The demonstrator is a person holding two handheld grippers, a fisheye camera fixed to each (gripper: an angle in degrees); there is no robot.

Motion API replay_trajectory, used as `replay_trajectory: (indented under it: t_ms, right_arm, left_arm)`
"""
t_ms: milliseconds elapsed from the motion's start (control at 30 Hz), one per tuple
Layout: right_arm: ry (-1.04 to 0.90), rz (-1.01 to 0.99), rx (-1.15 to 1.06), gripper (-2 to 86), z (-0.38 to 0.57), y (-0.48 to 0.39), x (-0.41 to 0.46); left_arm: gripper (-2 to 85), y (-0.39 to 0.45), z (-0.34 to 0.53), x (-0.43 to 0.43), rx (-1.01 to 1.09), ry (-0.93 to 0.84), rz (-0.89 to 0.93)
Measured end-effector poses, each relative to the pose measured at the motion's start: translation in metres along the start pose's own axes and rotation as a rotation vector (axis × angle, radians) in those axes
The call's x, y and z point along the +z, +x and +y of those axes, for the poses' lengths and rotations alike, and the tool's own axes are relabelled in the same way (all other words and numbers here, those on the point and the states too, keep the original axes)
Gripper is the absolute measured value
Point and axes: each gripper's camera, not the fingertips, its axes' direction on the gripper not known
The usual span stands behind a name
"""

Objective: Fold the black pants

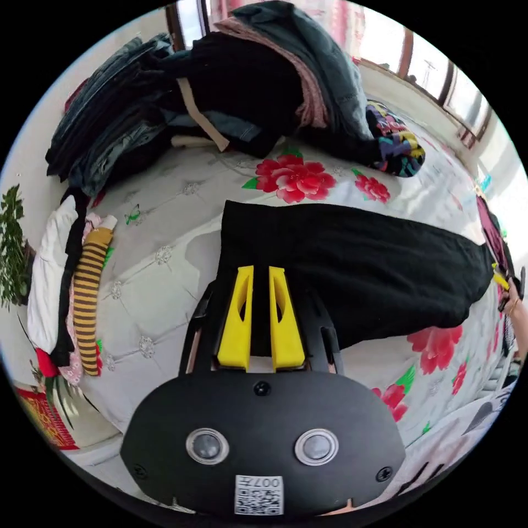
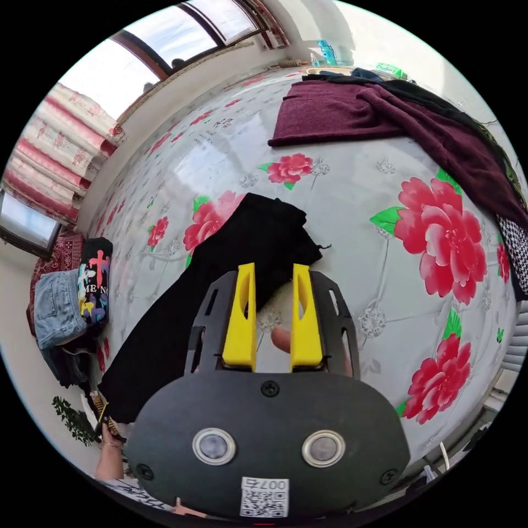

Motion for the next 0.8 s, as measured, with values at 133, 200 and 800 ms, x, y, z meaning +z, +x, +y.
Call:
replay_trajectory:
  t_ms: [133,200,800]
  right_arm:
    - [-0.018,0.032,-0.051,1.2,0.017,0.010,-0.011]
    - [0.011,0.084,-0.048,0.8,0.039,0.029,-0.029]
    - [0.007,0.174,-0.274,7.3,0.138,-0.002,-0.060]
  left_arm:
    - [-0.6,0.020,0.018,0.001,0.192,-0.131,-0.024]
    - [-0.7,0.023,0.044,-0.002,0.251,-0.163,-0.040]
    - [-1.0,0.024,0.089,-0.023,-0.001,-0.002,0.215]
